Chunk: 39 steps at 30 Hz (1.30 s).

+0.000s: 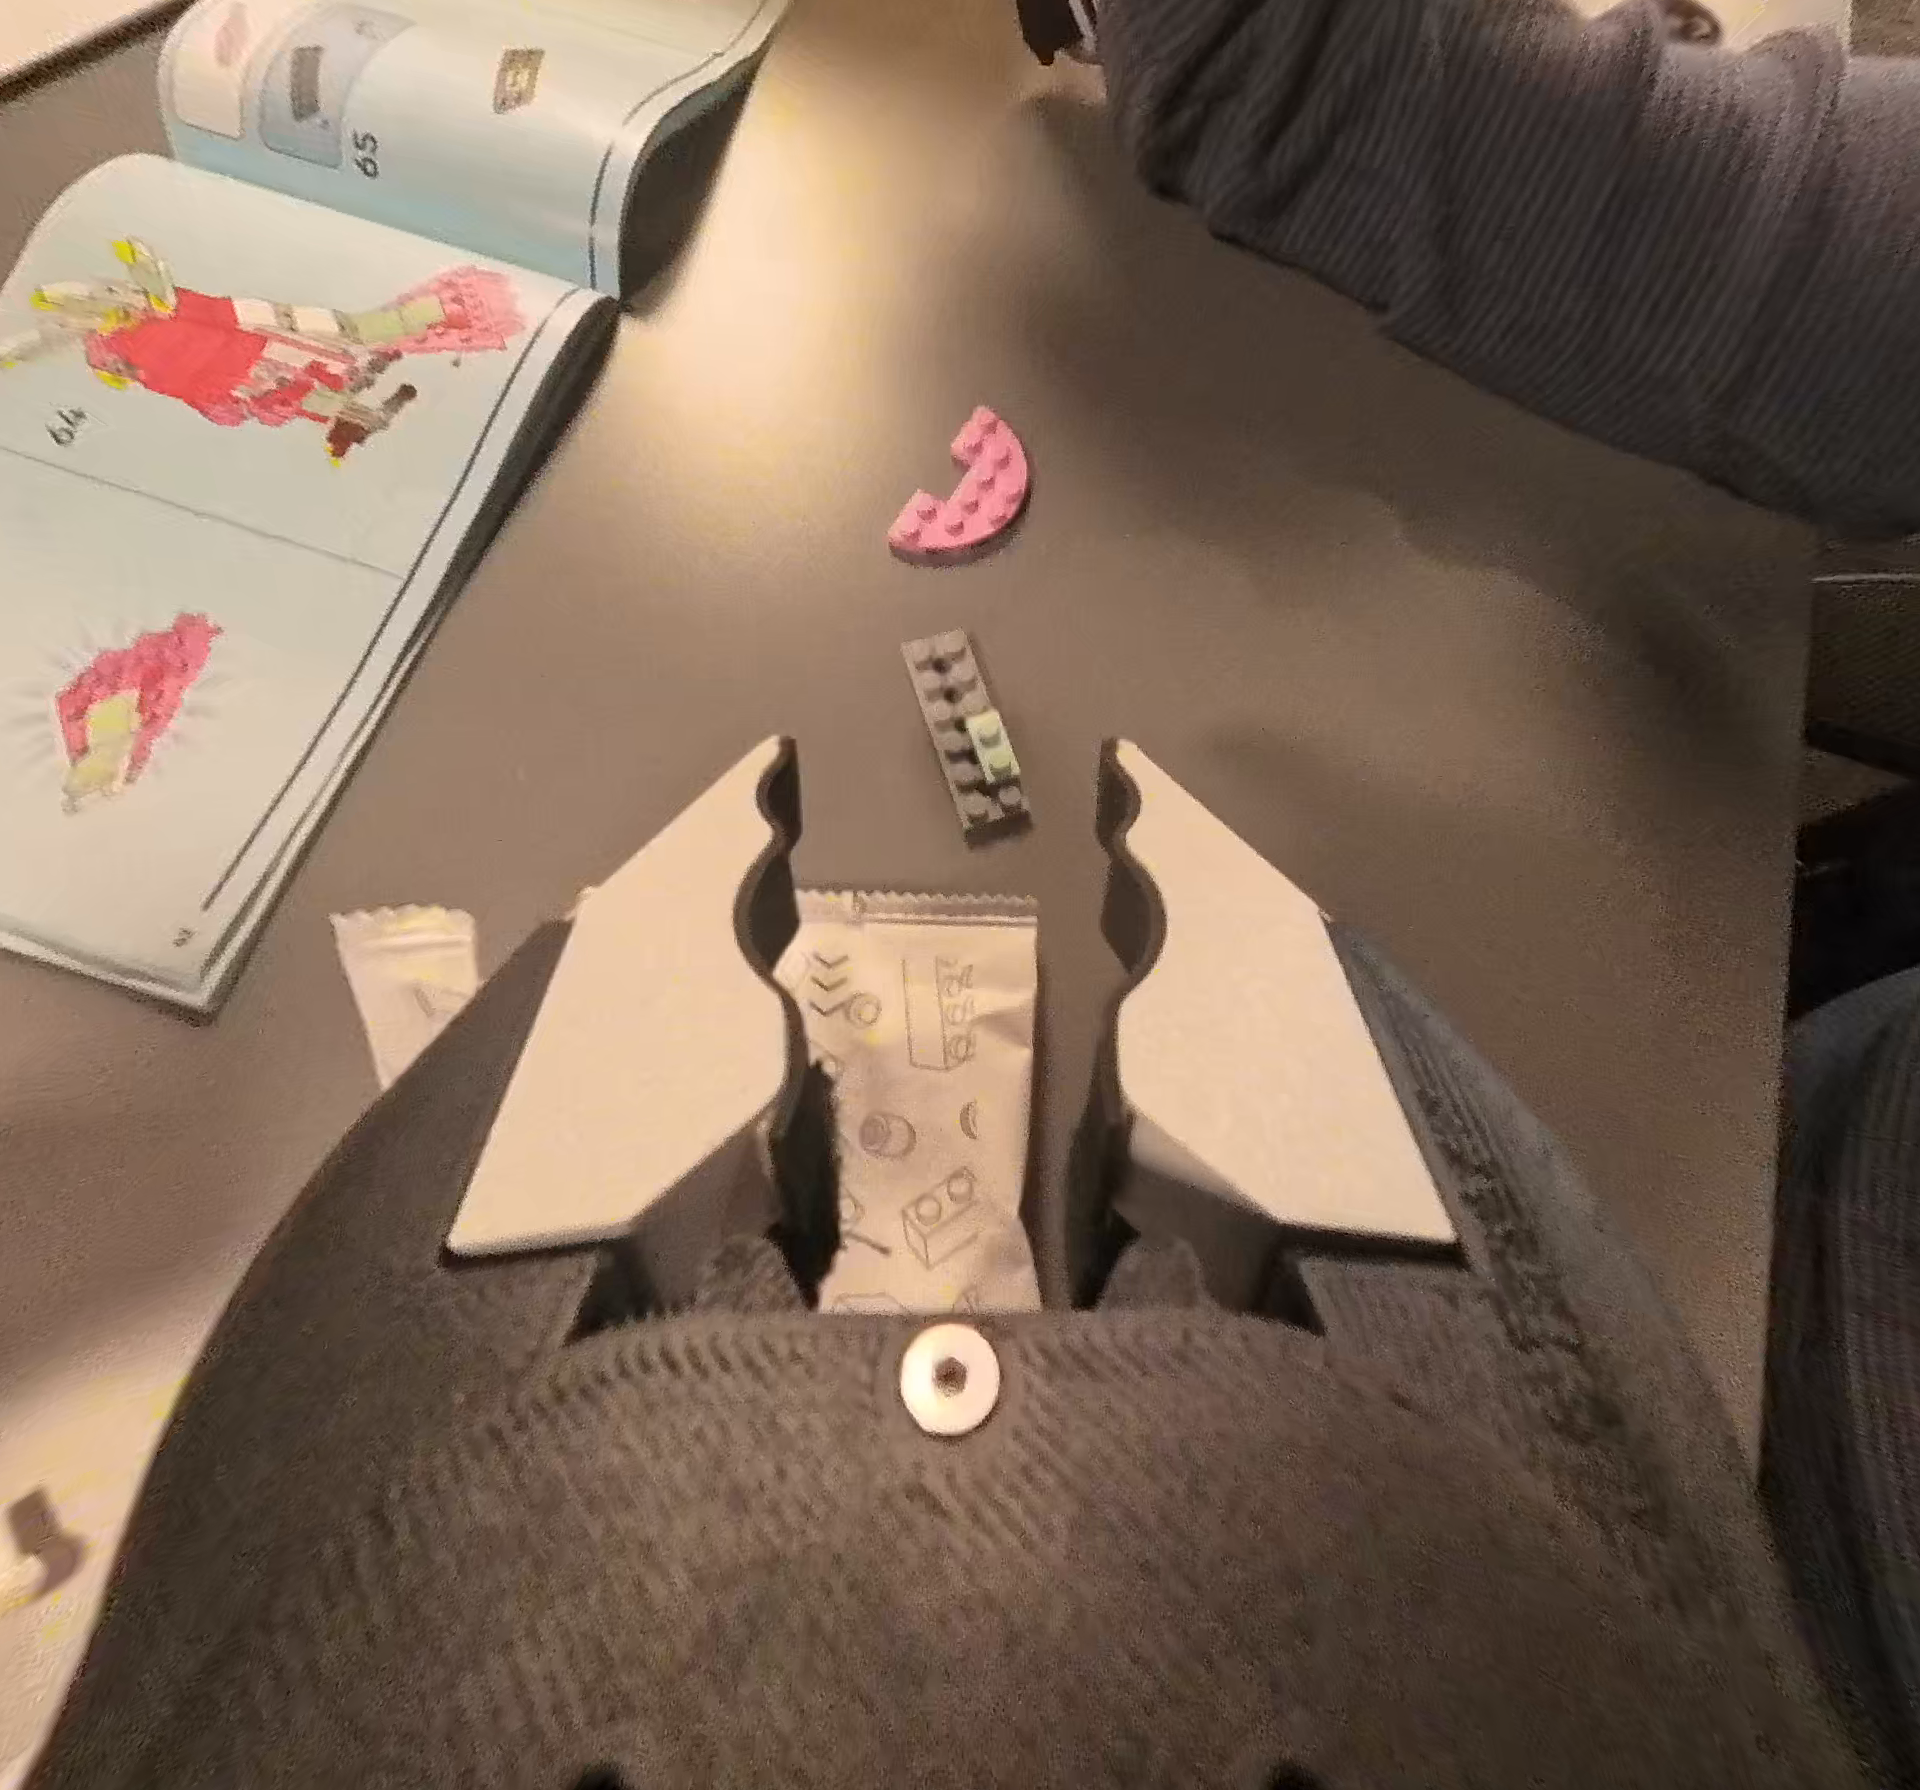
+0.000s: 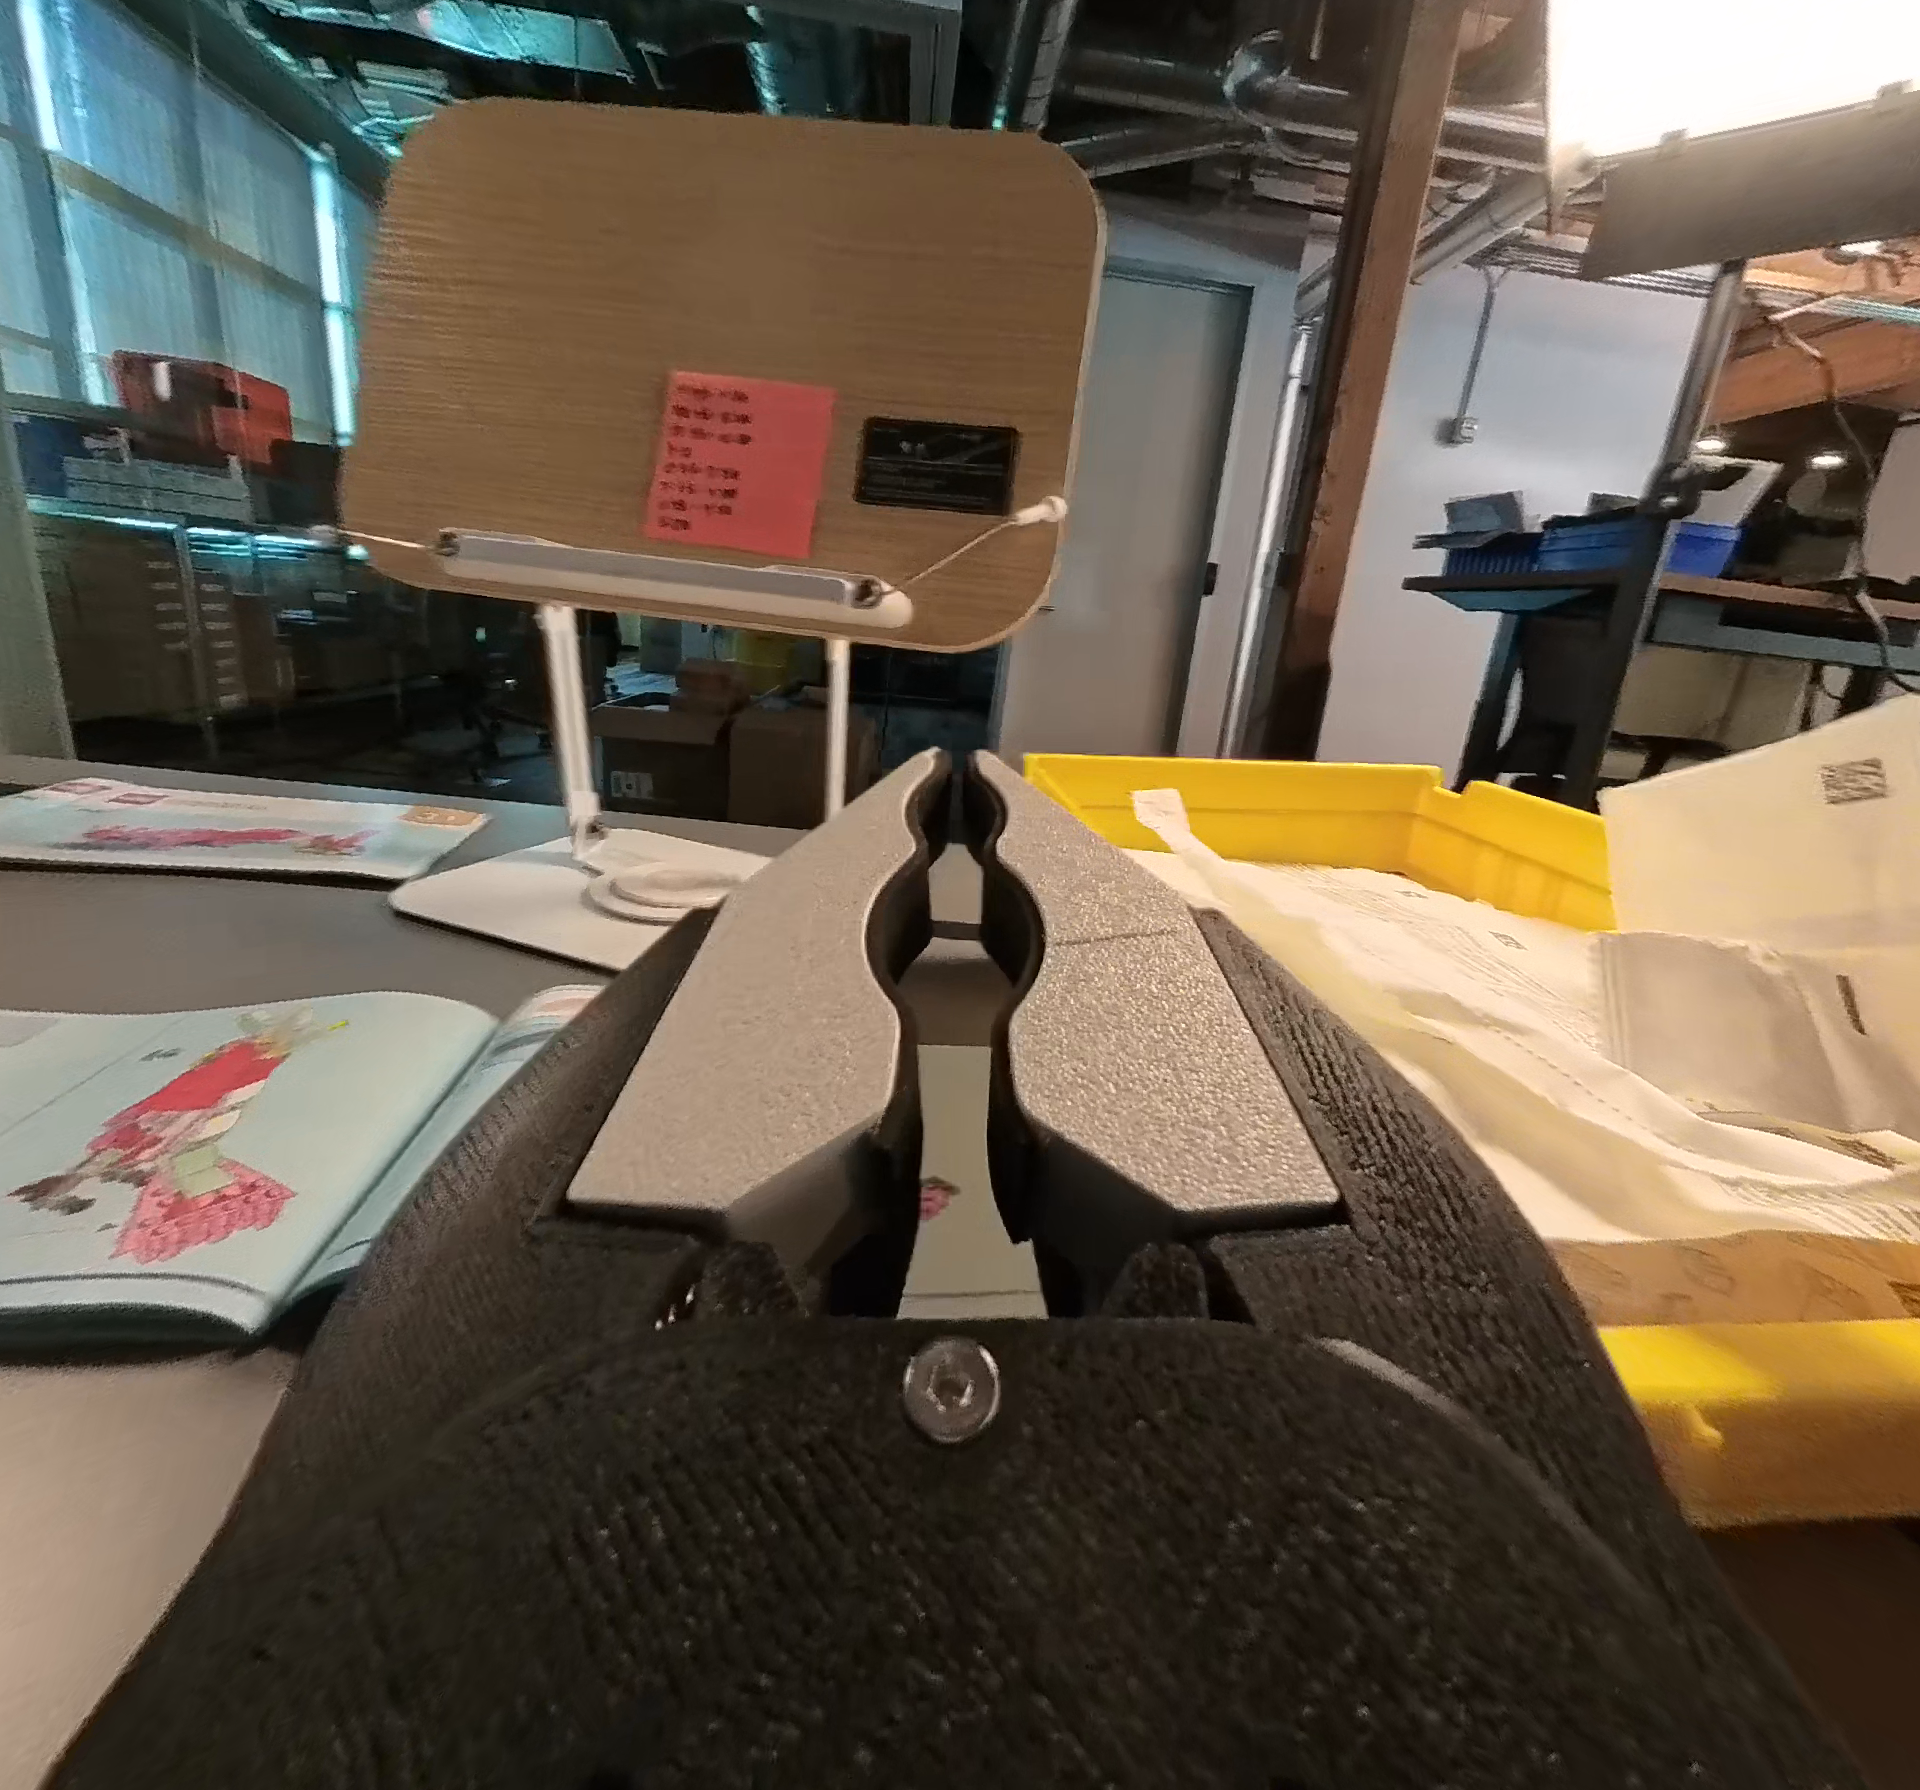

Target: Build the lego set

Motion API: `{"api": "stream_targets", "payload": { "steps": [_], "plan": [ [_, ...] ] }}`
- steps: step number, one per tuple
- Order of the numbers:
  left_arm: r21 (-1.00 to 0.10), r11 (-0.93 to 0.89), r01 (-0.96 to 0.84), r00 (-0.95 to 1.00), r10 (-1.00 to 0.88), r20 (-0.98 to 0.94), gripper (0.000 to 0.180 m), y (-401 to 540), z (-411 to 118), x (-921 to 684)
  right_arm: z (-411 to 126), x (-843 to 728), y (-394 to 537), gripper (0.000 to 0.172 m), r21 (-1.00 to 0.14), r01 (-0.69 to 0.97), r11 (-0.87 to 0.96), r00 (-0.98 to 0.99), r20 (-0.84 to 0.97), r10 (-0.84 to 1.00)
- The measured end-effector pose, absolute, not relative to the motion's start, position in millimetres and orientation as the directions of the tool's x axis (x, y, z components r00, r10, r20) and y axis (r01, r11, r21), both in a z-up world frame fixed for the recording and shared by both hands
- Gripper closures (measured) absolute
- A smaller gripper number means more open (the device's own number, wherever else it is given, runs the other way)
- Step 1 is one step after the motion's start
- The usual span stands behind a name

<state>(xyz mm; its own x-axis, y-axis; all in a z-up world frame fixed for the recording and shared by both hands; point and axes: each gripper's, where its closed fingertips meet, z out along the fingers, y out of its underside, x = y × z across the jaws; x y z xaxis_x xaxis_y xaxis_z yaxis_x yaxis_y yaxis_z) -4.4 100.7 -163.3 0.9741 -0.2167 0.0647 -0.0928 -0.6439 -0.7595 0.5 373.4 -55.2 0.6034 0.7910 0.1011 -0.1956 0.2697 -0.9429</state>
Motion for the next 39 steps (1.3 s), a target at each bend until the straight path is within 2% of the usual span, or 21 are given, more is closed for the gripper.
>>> {"api": "stream_targets", "payload": {
  "steps": [6, 10, 12, 15, 18, 20, 24, 27, 28, 32, 34, 36, 39],
  "plan": [
    [-0.741, -0.669, -0.055, 0.952, -0.260, 0.164, 0.128, 94, -179, 14, -59, -28, 340, 0.159, -0.974, -0.157, 0.163, 0.422, 0.083, 0.903],
    [-0.730, -0.683, -0.035, 0.952, -0.244, 0.183, 0.127, 97, -187, 16, -71, -45, 268, 0.144, -1.000, 0.013, -0.025, 0.057, -0.025, 0.998],
    [-0.736, -0.677, -0.022, 0.947, -0.250, 0.201, 0.127, 98, -186, 19, -90, -35, 227, 0.141, -0.989, 0.140, -0.049, -0.084, -0.062, 0.995],
    [-0.728, -0.686, -0.010, 0.923, -0.286, 0.257, 0.127, 94, -186, 27, -128, -12, 169, 0.137, -0.948, 0.317, 0.012, -0.228, -0.064, 0.972],
    [-0.758, -0.652, -0.023, 0.911, -0.326, 0.254, 0.132, 90, -178, 26, -170, 5, 131, 0.121, -0.862, 0.476, 0.172, -0.338, 0.001, 0.941],
    [-0.759, -0.651, -0.022, 0.917, -0.316, 0.244, 0.132, 87, -176, 18, -189, 11, 116, 0.109, -0.793, 0.553, 0.255, -0.394, 0.021, 0.919],
    [-0.757, -0.653, -0.021, 0.926, -0.298, 0.232, 0.131, 82, -177, 4, -194, 2, 108, 0.107, -0.774, 0.585, 0.241, -0.374, 0.006, 0.927],
    [-0.780, -0.623, -0.057, 0.933, -0.312, 0.181, 0.132, 82, -173, -3, -194, -3, 110, 0.112, -0.767, 0.602, 0.220, -0.342, 0.000, 0.940],
    [-0.789, -0.610, -0.071, 0.932, -0.322, 0.165, 0.133, 82, -172, -4, -194, -2, 110, 0.120, -0.763, 0.608, 0.219, -0.339, 0.000, 0.941],
    [-0.825, -0.537, -0.176, 0.918, -0.392, 0.060, 0.133, 83, -169, 1, -194, 0, 111, 0.124, -0.725, 0.638, 0.259, -0.382, -0.005, 0.924],
    [-0.825, -0.474, -0.308, 0.880, -0.472, -0.058, 0.134, 81, -172, 10, -194, 2, 112, 0.125, -0.712, 0.634, 0.302, -0.436, -0.006, 0.900],
    [-0.768, -0.363, -0.528, 0.798, -0.521, -0.303, 0.139, 81, -179, 12, -190, 5, 111, 0.125, -0.720, 0.601, 0.347, -0.512, -0.013, 0.859],
    [-0.616, -0.210, -0.759, 0.636, -0.440, -0.634, 0.140, 89, -176, 7, -170, 9, 101, 0.125, -0.768, 0.541, 0.344, -0.607, -0.073, 0.792]
  ]
}}
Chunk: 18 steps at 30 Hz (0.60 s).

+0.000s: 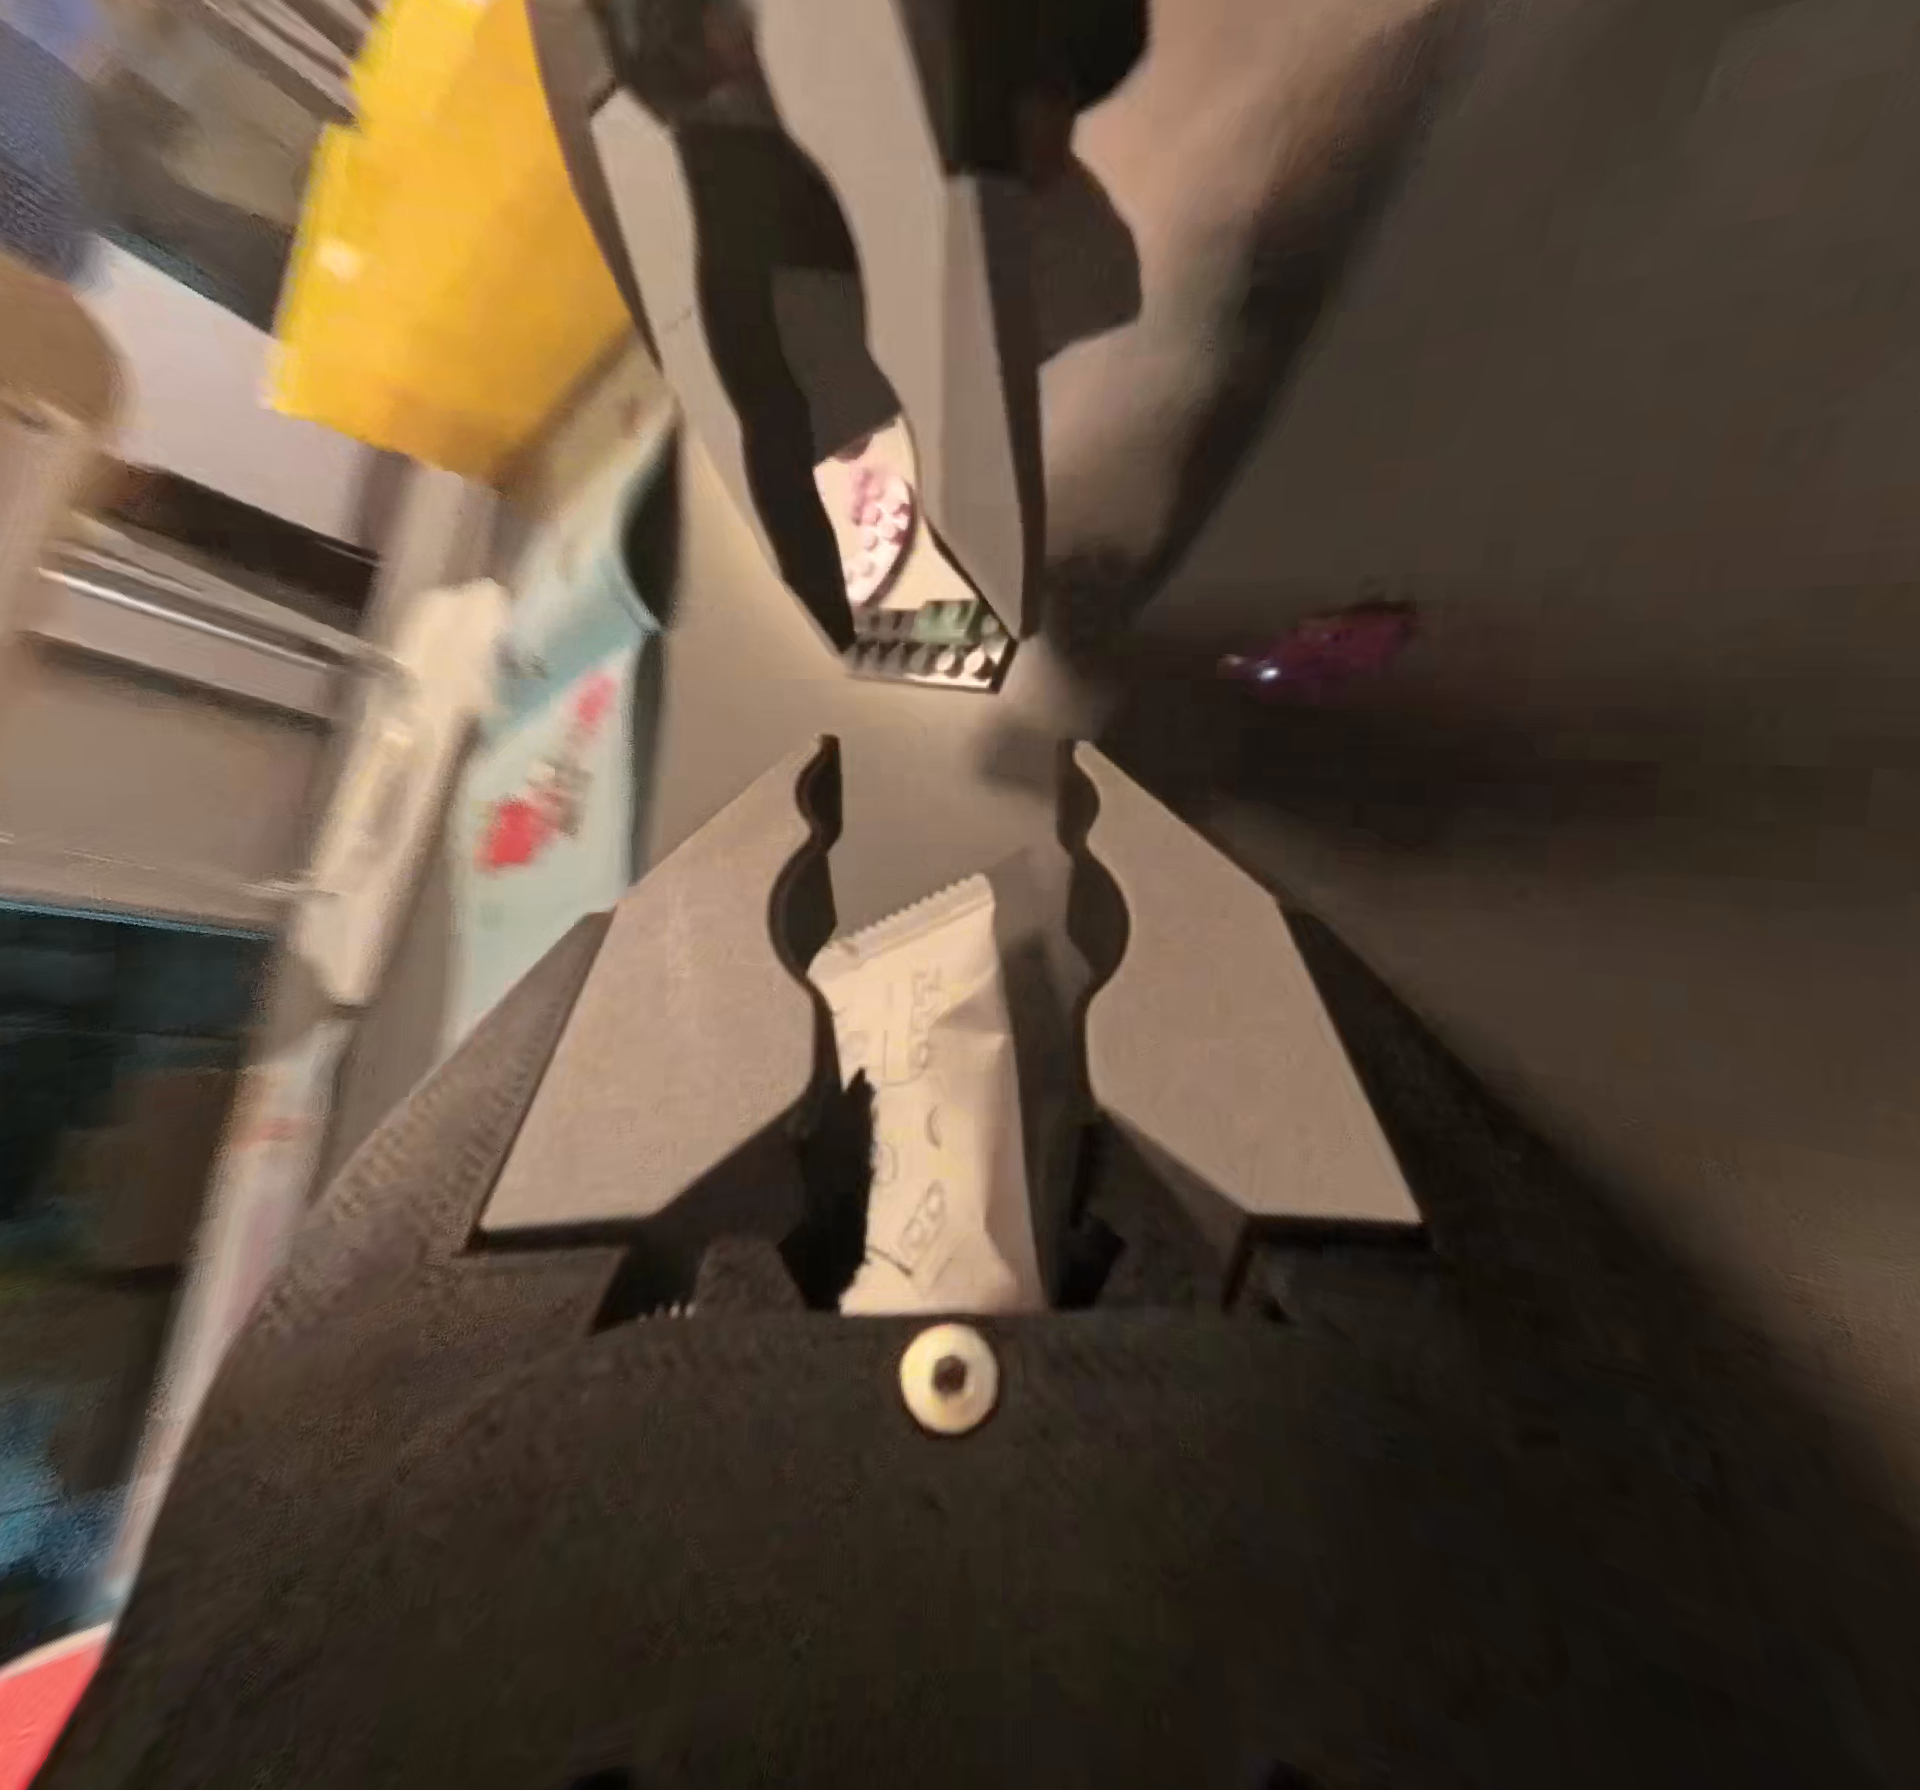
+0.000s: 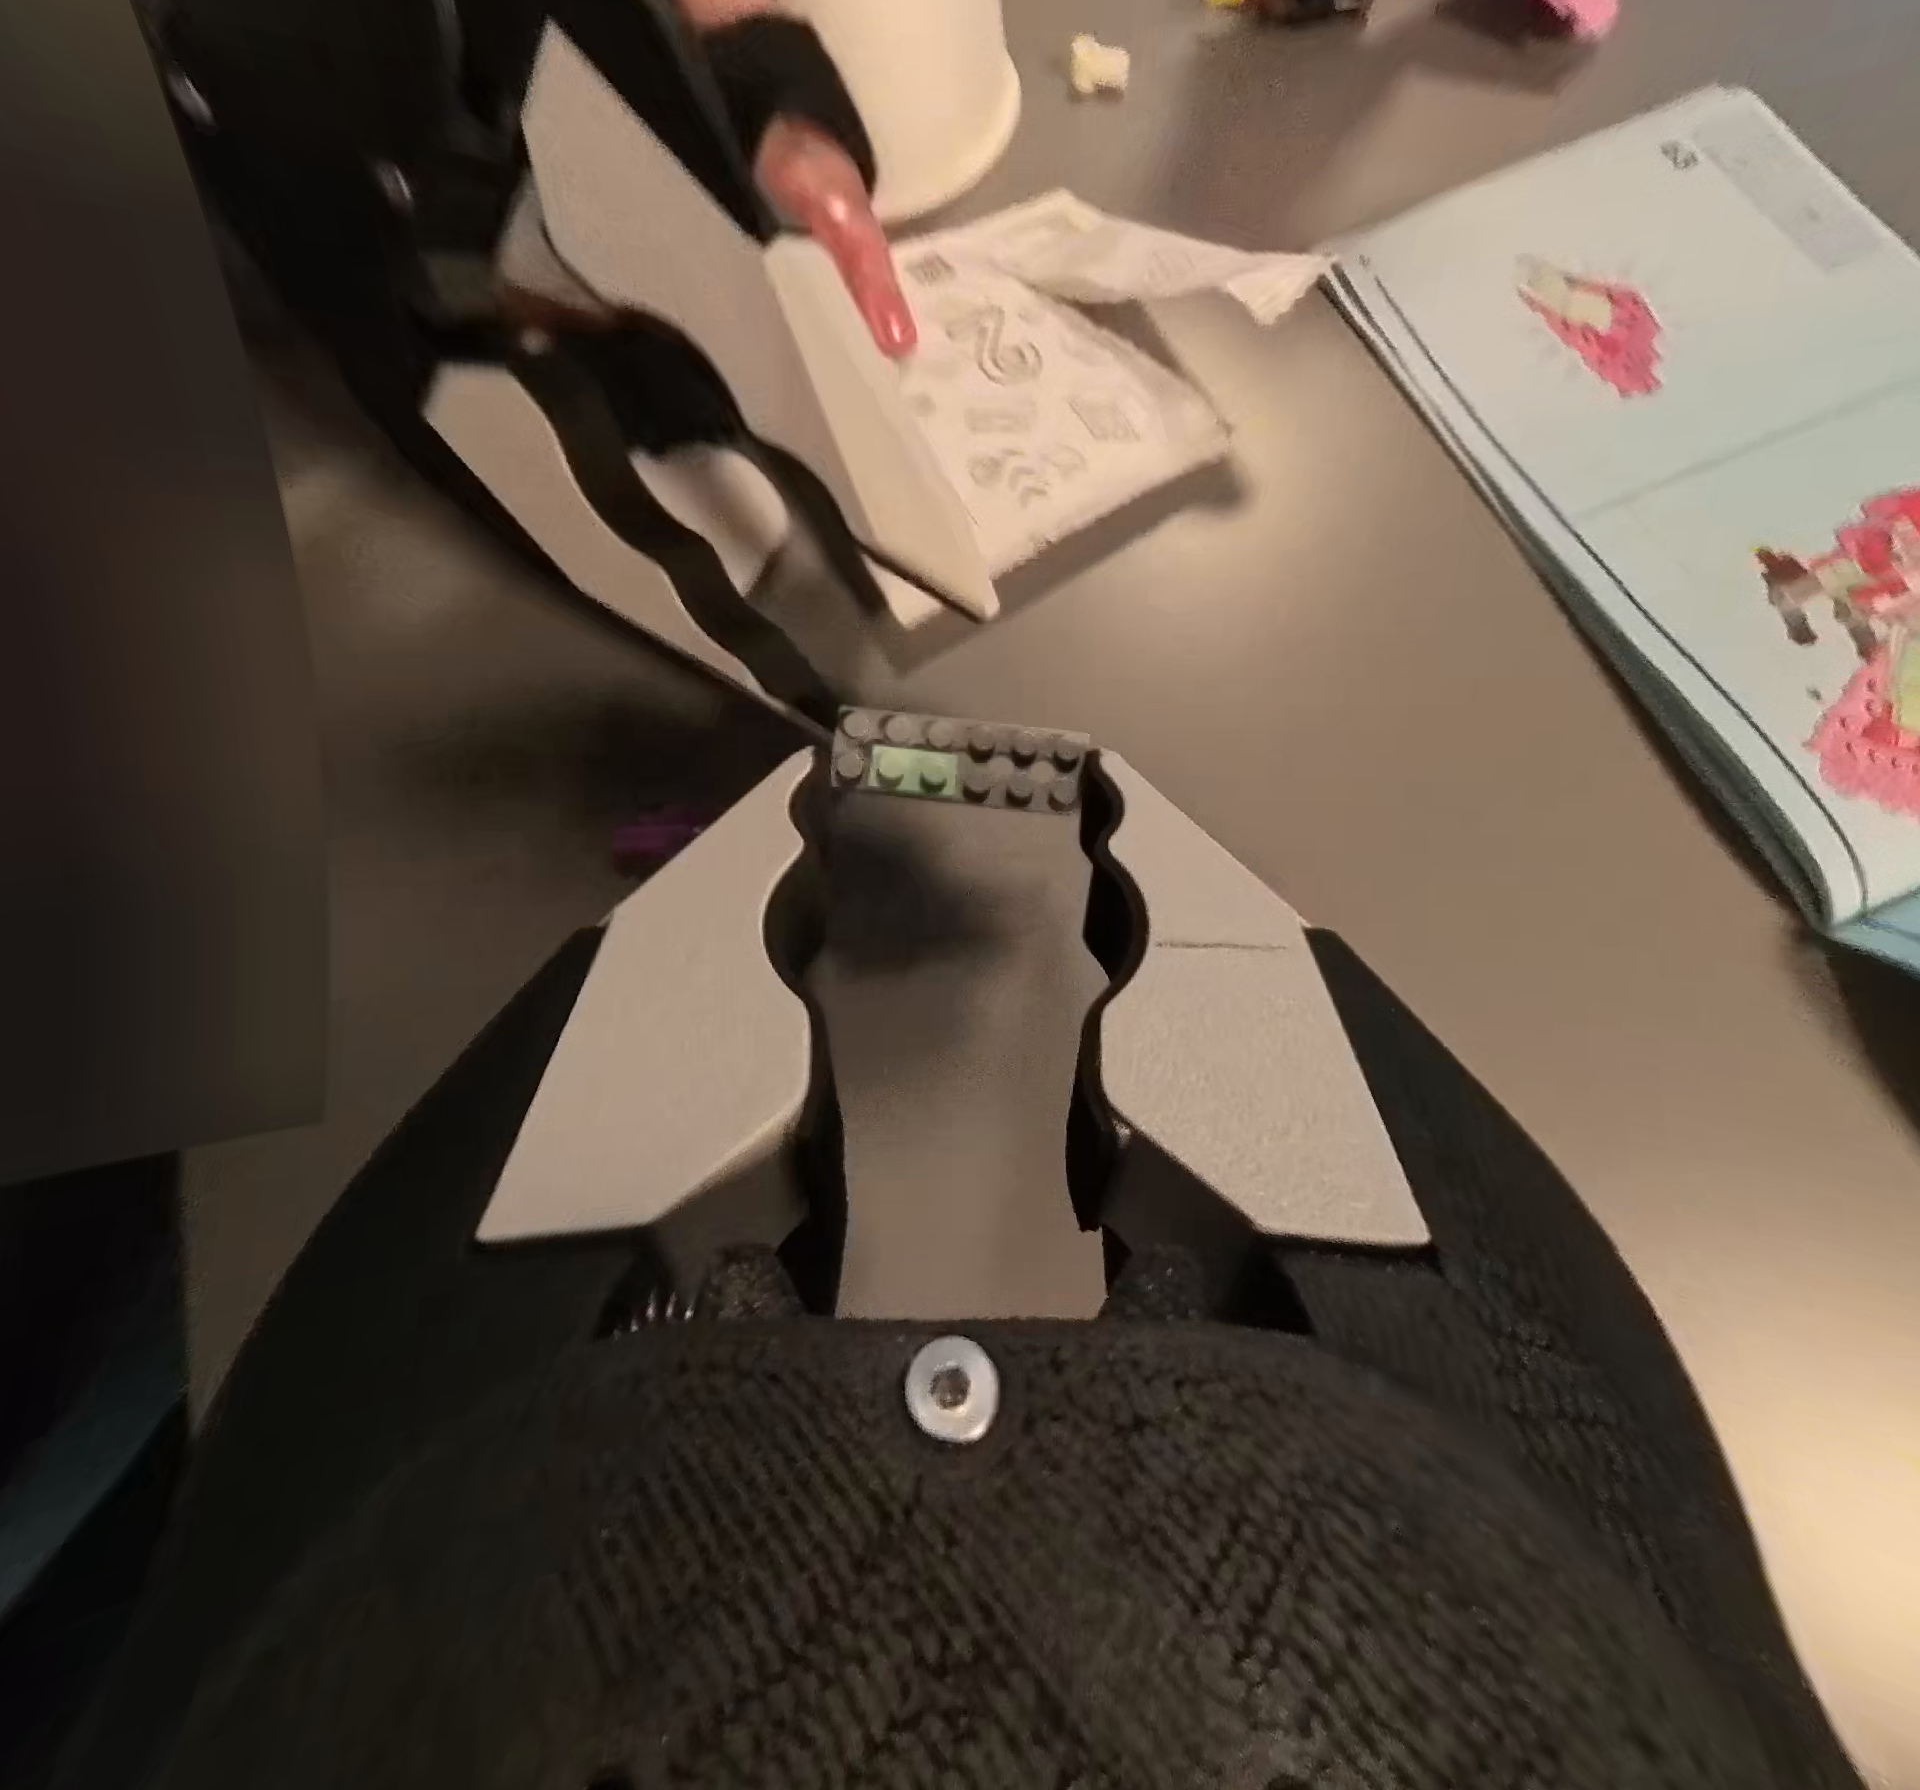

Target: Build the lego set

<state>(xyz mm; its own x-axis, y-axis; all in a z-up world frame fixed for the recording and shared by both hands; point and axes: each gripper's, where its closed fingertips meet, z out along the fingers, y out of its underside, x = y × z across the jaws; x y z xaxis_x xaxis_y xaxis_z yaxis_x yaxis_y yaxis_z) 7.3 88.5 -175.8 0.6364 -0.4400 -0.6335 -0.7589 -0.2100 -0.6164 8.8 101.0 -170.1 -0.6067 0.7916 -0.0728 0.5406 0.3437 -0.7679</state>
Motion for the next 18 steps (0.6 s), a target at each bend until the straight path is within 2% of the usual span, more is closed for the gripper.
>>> {"api": "stream_targets", "payload": {
  "steps": [3, 6, 8, 10, 12, 13, 14, 17, 18],
  "plan": [
    [-0.458, -0.111, -0.882, 0.468, -0.314, -0.826, 0.136, 96, -161, 9, -154, 9, 97, 0.125, -0.788, 0.516, 0.336, -0.647, -0.101, 0.756],
    [-0.305, -0.062, -0.950, 0.312, -0.195, -0.930, 0.146, 99, -150, 11, -143, 10, 93, 0.125, -0.800, 0.484, 0.355, -0.676, -0.084, 0.732],
    [-0.241, -0.050, -0.969, 0.246, -0.173, -0.954, 0.153, 100, -150, 14, -139, 11, 89, 0.125, -0.805, 0.472, 0.358, -0.688, -0.083, 0.721],
    [-0.187, -0.063, -0.980, 0.194, -0.124, -0.973, 0.172, 101, -145, 12, -140, 12, 90, 0.125, -0.798, 0.470, 0.376, -0.691, -0.069, 0.719],
    [-0.164, -0.071, -0.984, 0.173, -0.136, -0.976, 0.173, 102, -148, 11, -143, 12, 90, 0.125, -0.790, 0.481, 0.381, -0.689, -0.072, 0.722],
    [-0.159, -0.074, -0.984, 0.169, -0.144, -0.975, 0.177, 102, -149, 11, -144, 15, 88, 0.143, -0.791, 0.480, 0.380, -0.701, -0.085, 0.708],
    [-0.149, -0.107, -0.983, 0.164, -0.152, -0.975, 0.177, 103, -150, 6, -140, 14, 86, 0.149, -0.811, 0.463, 0.358, -0.699, -0.086, 0.710],
    [-0.156, -0.128, -0.979, 0.173, -0.136, -0.975, 0.177, 103, -146, 2, -139, 5, 106, 0.116, -0.822, 0.471, 0.320, -0.591, -0.025, 0.806],
    [-0.153, -0.142, -0.978, 0.173, -0.139, -0.975, 0.177, 103, -147, -1, -143, 3, 121, 0.114, -0.814, 0.496, 0.302, -0.511, 0.008, 0.859]
  ]
}}
